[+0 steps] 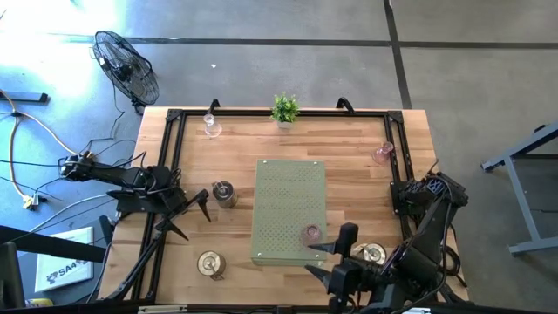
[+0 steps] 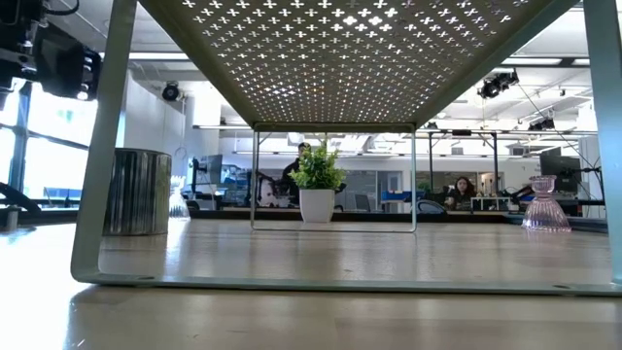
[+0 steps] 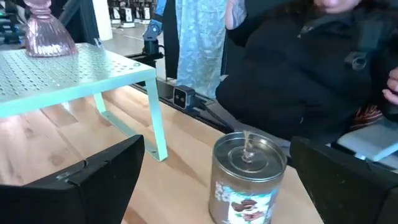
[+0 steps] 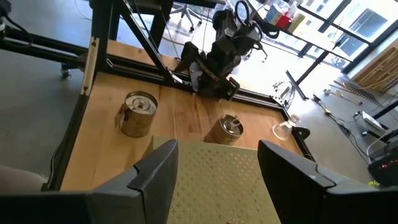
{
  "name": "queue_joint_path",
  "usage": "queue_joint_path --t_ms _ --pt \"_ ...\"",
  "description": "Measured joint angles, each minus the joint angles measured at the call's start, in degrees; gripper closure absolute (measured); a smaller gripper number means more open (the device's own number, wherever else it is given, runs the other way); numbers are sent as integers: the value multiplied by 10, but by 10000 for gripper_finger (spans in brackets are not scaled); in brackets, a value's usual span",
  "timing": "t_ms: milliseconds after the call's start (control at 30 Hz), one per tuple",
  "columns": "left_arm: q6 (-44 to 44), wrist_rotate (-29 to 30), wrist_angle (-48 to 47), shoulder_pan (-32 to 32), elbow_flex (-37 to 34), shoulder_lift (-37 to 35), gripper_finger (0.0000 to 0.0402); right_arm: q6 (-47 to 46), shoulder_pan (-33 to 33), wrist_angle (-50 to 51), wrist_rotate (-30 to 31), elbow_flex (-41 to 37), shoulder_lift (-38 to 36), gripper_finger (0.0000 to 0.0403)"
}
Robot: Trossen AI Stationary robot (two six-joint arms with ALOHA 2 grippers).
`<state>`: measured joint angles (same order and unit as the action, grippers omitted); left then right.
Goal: Pick & Place candle stick holders
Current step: Put the pink scented candle on the shelf aligned with the purple candle holder
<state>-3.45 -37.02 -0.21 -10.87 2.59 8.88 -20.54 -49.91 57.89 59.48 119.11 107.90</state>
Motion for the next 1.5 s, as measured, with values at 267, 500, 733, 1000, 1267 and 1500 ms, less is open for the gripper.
queue_joint_path --t_ms 267,500,733,1000,1267,1500 --pt "-26 -104 0 -1 0 0 7 48 0 -49 -23 0 0 187" --pt "-28 -29 -10 0 0 41 7 88 0 -82 -26 0 0 187" --pt "-46 -27 -3 -31 3 143 7 88 0 -89 -26 0 0 187" --pt "-68 114 9 -146 36 216 7 86 0 -94 -27 0 -1 187" --pt "-49 183 50 -234 38 249 7 80 0 -94 -30 0 -1 187" --pt "-33 241 69 -269 38 268 7 91 0 -94 -30 0 -1 187"
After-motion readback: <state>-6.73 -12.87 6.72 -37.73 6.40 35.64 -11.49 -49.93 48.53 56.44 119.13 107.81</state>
